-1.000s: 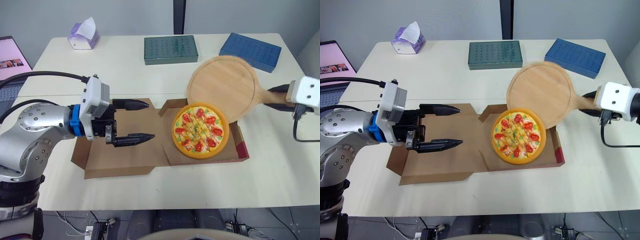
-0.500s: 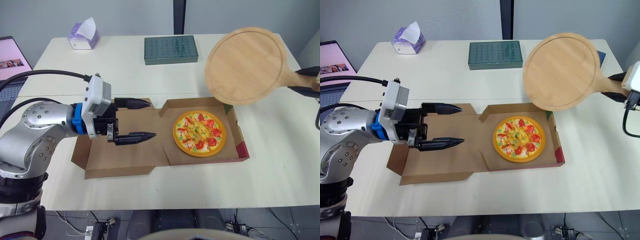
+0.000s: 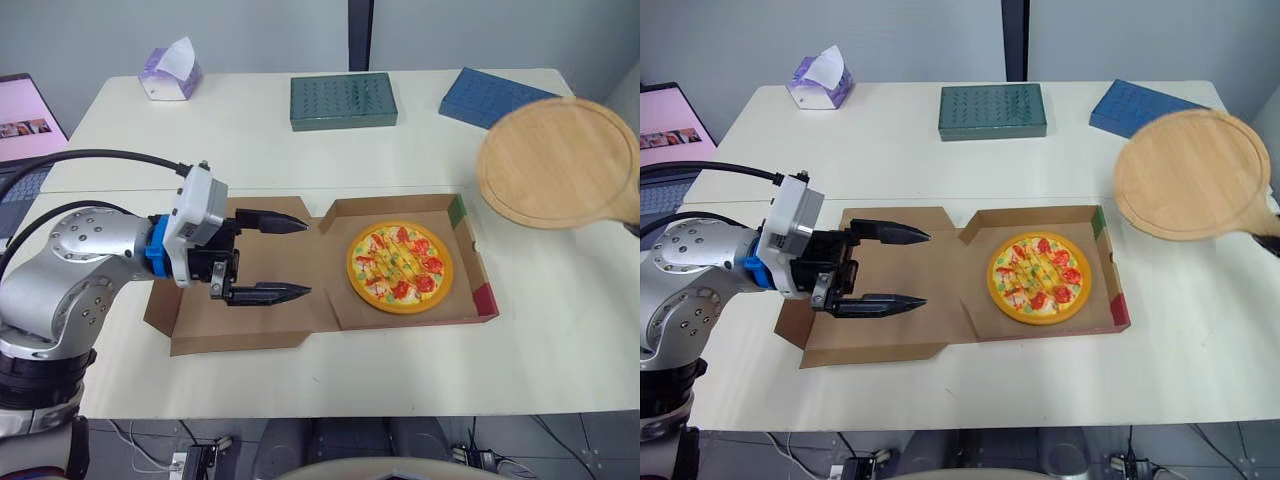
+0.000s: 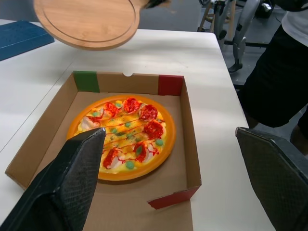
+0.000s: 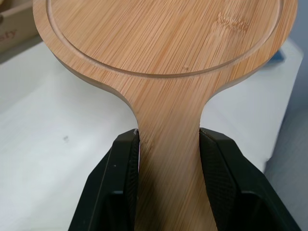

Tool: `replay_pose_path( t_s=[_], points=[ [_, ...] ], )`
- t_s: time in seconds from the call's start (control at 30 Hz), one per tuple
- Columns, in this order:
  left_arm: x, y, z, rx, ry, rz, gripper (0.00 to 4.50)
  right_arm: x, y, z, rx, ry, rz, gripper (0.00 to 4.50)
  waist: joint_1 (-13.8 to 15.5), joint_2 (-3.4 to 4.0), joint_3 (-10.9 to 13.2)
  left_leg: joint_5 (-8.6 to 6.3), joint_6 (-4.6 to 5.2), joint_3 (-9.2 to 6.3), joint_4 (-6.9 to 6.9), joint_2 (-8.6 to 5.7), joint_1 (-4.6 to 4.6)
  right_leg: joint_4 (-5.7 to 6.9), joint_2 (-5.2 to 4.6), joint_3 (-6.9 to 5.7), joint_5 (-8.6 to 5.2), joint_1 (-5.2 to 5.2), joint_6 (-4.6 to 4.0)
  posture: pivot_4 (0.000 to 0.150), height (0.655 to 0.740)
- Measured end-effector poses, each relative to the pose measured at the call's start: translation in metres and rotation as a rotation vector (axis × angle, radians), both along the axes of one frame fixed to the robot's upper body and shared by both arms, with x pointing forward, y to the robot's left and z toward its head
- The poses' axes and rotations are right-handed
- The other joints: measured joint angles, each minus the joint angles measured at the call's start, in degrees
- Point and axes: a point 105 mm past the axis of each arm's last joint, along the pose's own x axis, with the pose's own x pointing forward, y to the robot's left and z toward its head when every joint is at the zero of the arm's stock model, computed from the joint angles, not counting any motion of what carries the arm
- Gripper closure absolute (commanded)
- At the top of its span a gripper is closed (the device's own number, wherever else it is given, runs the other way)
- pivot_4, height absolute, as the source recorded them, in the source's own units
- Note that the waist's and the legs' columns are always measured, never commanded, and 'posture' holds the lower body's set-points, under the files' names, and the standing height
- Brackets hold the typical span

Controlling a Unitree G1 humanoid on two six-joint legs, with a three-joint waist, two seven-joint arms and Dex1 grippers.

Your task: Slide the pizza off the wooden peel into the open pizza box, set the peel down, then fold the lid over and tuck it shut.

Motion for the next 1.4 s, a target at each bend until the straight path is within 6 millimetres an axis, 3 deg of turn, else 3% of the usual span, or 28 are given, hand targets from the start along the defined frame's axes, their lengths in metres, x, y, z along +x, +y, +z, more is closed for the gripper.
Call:
replay_pose_path(
  t_s=[0.17,0.33,0.67,0.97,1.27,1.4],
  points=[
    [-0.003,-0.004,0.002,-0.024,-0.008,-0.022,0.00,-0.009,-0.002,-0.035,0.212,0.029,-0.134,2.92,-0.10,0.01,0.00,-0.01,0.01,0.05,0.16,0.00,0.01,0.12,0.00,0.06,0.00,0.01,0.00,0.150,0.7400],
    [-0.004,-0.008,0.005,-0.042,-0.029,-0.037,0.00,-0.004,-0.003,-0.053,0.344,0.009,-0.260,2.92,0.01,0.02,-0.01,-0.02,0.02,0.04,0.21,-0.02,0.00,0.15,0.00,0.07,0.00,0.01,0.01,0.150,0.7400],
    [-0.007,-0.012,0.008,-0.044,-0.047,-0.060,0.00,0.019,0.012,-0.084,0.393,0.096,-0.340,2.92,-0.04,0.03,-0.01,-0.02,0.04,0.04,0.23,-0.02,0.00,0.19,0.00,0.07,0.00,0.00,0.01,0.150,0.7400],
    [-0.011,-0.018,0.011,-0.074,-0.057,-0.078,0.00,0.021,0.013,-0.104,0.429,0.146,-0.389,2.92,0.23,0.02,-0.02,-0.05,0.08,0.01,0.29,-0.03,0.00,0.21,0.00,0.06,0.00,0.02,0.02,0.150,0.7400],
    [-0.009,-0.018,0.011,-0.081,-0.058,-0.057,0.00,0.010,0.007,-0.105,0.471,0.149,-0.424,0.03,0.45,0.00,-0.03,-0.07,0.11,-0.03,0.33,-0.05,-0.01,0.20,0.00,0.05,0.00,0.05,0.03,0.150,0.7400],
    [-0.008,-0.016,0.010,-0.084,-0.058,-0.041,0.00,0.000,0.003,-0.098,0.503,0.169,-0.418,0.03,0.67,0.00,-0.03,-0.09,0.14,-0.01,0.34,-0.05,-0.01,0.19,0.00,0.06,0.00,0.06,0.03,0.150,0.7400]
  ],
)
